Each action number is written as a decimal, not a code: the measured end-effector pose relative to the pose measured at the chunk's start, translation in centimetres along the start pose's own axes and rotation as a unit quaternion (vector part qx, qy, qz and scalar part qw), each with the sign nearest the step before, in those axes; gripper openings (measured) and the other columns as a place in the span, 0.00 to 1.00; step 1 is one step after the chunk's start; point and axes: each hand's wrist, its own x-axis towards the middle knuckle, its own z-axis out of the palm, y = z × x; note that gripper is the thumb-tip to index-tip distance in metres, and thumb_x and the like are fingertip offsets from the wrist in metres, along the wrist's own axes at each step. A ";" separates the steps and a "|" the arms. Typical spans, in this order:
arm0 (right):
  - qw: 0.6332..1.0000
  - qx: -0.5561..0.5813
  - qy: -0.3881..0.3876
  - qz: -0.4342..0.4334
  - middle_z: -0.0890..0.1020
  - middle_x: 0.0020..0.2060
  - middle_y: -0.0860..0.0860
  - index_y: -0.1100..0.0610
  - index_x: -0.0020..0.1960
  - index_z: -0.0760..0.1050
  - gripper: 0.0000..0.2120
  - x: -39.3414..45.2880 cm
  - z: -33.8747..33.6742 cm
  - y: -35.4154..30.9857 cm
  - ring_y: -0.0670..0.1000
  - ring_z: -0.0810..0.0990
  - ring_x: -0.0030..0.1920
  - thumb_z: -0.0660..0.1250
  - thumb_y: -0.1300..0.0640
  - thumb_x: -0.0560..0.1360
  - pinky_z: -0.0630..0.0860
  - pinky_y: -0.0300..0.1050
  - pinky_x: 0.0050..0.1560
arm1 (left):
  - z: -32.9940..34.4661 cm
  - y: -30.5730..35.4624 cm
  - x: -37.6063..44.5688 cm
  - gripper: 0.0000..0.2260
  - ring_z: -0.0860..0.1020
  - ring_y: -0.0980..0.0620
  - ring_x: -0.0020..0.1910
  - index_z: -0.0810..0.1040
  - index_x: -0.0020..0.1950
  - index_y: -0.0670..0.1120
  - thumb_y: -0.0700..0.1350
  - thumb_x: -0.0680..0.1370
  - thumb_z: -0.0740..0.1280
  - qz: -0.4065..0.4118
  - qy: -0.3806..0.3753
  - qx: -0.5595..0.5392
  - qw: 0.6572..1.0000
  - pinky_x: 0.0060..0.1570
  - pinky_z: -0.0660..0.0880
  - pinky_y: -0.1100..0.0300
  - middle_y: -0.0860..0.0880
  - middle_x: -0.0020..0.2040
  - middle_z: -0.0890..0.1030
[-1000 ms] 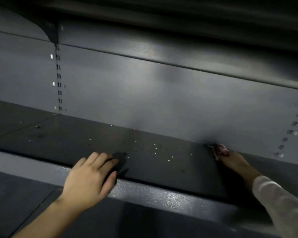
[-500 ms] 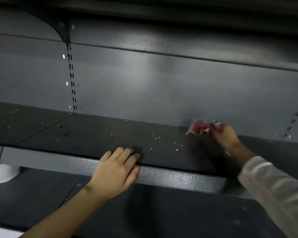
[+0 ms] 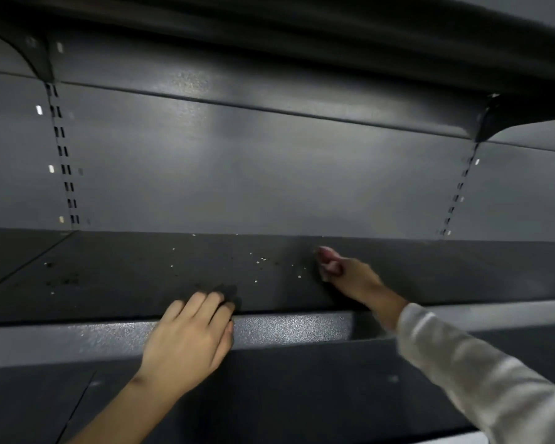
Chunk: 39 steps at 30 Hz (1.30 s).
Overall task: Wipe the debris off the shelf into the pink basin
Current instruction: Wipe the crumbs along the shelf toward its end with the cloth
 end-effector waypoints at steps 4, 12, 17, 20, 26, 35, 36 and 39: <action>0.995 0.035 -0.004 -0.090 0.83 0.55 0.61 0.56 0.56 0.80 0.14 -0.6 3.3 -7.0 0.60 0.79 0.58 0.62 0.54 0.75 0.76 0.51 0.59 | 0.1 -0.1 -0.1 0.16 0.75 0.47 0.38 0.83 0.42 0.43 0.47 0.72 0.57 -0.001 0.002 0.003 1.000 0.37 0.61 0.55 0.47 0.40 0.82; 0.978 0.186 0.093 -0.018 0.81 0.55 0.66 0.66 0.55 0.79 0.12 4.7 -2.8 -0.5 0.56 0.78 0.58 0.66 0.60 0.75 0.74 0.53 0.58 | 0.1 -0.2 -0.1 0.29 0.67 0.49 0.42 0.83 0.42 0.42 0.49 0.81 0.43 0.000 -0.013 -0.014 1.000 0.36 0.60 0.56 0.46 0.42 0.82; 0.984 0.129 0.084 0.087 0.81 0.48 0.66 0.65 0.45 0.79 0.07 8.5 -6.0 10.8 0.60 0.79 0.54 0.64 0.63 0.75 0.72 0.53 0.50 | 0.6 -0.2 0.1 0.28 0.68 0.48 0.43 0.84 0.43 0.43 0.49 0.80 0.44 0.006 -0.004 -0.001 1.000 0.37 0.60 0.56 0.46 0.42 0.84; 0.994 0.081 0.012 0.068 0.80 0.44 0.61 0.58 0.43 0.76 0.03 10.8 -4.7 12.5 0.55 0.76 0.46 0.65 0.60 0.75 0.69 0.48 0.47 | 0.8 -0.2 0.2 0.28 0.69 0.48 0.44 0.85 0.42 0.44 0.49 0.80 0.45 0.008 -0.005 0.006 1.000 0.38 0.61 0.56 0.46 0.43 0.84; 0.999 0.018 -0.030 0.018 0.79 0.46 0.62 0.59 0.45 0.76 0.06 14.7 -2.0 8.0 0.61 0.80 0.50 0.62 0.58 0.75 0.72 0.47 0.49 | 1.0 -0.1 0.2 0.27 0.70 0.49 0.46 0.85 0.42 0.45 0.50 0.79 0.46 -0.004 -0.014 0.013 1.000 0.38 0.61 0.56 0.46 0.43 0.85; 0.978 0.086 -0.080 -0.170 0.82 0.40 0.51 0.59 0.46 0.82 0.09 9.2 1.3 0.0 0.45 0.79 0.42 0.64 0.65 0.73 0.70 0.33 0.39 | 0.5 -0.1 0.3 0.27 0.70 0.49 0.45 0.84 0.42 0.44 0.50 0.80 0.45 0.003 -0.017 0.009 1.000 0.37 0.60 0.57 0.45 0.43 0.84; 0.973 0.120 -0.095 -0.170 0.81 0.33 0.50 0.56 0.39 0.81 0.11 8.9 1.4 -0.3 0.42 0.77 0.32 0.63 0.65 0.74 0.71 0.34 0.33 | 0.4 -0.1 0.3 0.26 0.70 0.49 0.45 0.83 0.43 0.44 0.50 0.80 0.46 0.003 -0.015 0.007 1.000 0.38 0.60 0.57 0.45 0.44 0.84; 0.957 0.260 -0.053 -0.118 0.77 0.24 0.46 0.56 0.38 0.79 0.13 9.0 -0.2 1.1 0.37 0.71 0.20 0.62 0.68 0.76 0.67 0.28 0.22 | 0.4 -0.2 0.2 0.27 0.71 0.49 0.47 0.83 0.43 0.44 0.50 0.80 0.46 0.001 -0.014 0.006 1.000 0.38 0.60 0.57 0.46 0.44 0.84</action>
